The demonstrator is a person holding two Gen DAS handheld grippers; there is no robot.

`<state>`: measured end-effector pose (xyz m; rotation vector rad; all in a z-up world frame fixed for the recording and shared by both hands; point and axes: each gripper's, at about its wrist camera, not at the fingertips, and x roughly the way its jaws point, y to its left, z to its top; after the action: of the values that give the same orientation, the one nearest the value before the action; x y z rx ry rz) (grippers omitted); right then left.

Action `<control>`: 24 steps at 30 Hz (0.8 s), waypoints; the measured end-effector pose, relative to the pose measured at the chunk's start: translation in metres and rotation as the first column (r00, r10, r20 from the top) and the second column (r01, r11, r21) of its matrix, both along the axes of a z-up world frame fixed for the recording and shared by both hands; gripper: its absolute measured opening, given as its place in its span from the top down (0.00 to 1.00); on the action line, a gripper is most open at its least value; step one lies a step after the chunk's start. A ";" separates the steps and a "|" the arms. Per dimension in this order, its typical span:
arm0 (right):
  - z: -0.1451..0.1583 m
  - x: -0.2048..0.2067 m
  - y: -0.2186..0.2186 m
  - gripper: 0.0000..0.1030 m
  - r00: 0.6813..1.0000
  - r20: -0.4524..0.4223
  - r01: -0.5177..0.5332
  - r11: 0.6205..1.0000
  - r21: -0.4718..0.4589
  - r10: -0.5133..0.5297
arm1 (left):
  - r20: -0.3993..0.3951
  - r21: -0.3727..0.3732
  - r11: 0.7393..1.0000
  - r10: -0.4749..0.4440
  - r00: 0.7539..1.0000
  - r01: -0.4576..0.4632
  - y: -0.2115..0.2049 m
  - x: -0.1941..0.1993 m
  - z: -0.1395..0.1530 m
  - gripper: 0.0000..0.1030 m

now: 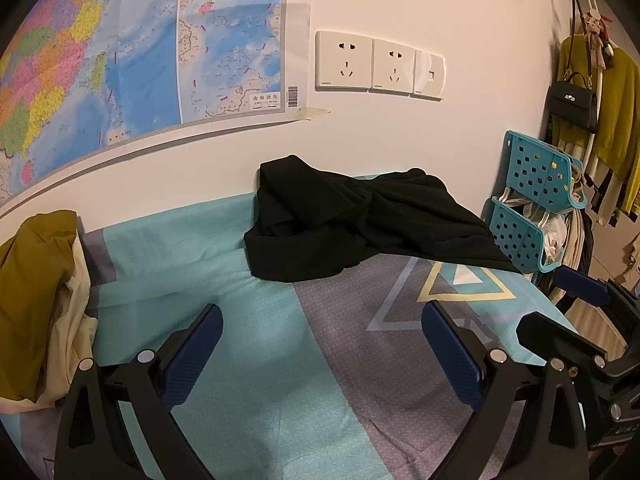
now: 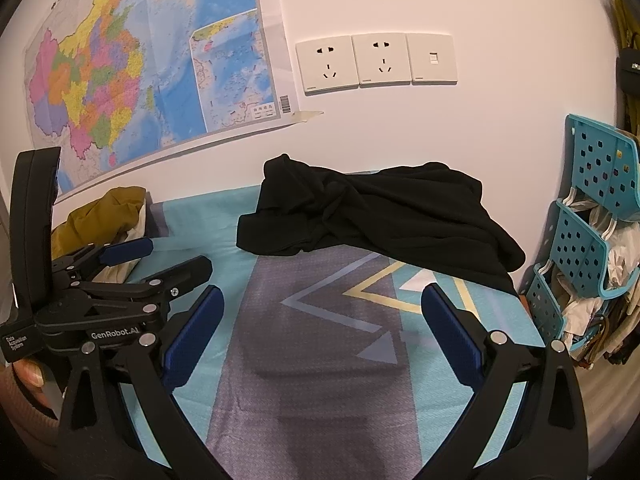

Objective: Fold large clothes

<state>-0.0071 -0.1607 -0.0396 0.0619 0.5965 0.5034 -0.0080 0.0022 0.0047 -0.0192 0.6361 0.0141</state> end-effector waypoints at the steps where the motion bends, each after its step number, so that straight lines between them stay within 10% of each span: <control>1: 0.000 0.001 0.001 0.05 1.000 0.000 0.001 1.000 -0.001 -0.001 | -0.001 0.000 1.000 -0.001 1.000 0.001 0.000 0.000 0.000 0.07; 24: 0.001 0.005 0.004 0.05 1.000 0.003 -0.012 1.000 -0.004 0.012 | -0.002 0.002 1.000 0.005 1.000 -0.005 -0.001 0.001 0.000 0.07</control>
<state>-0.0018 -0.1563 -0.0388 0.0540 0.5949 0.5140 -0.0070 0.0008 0.0046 -0.0188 0.6379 0.0200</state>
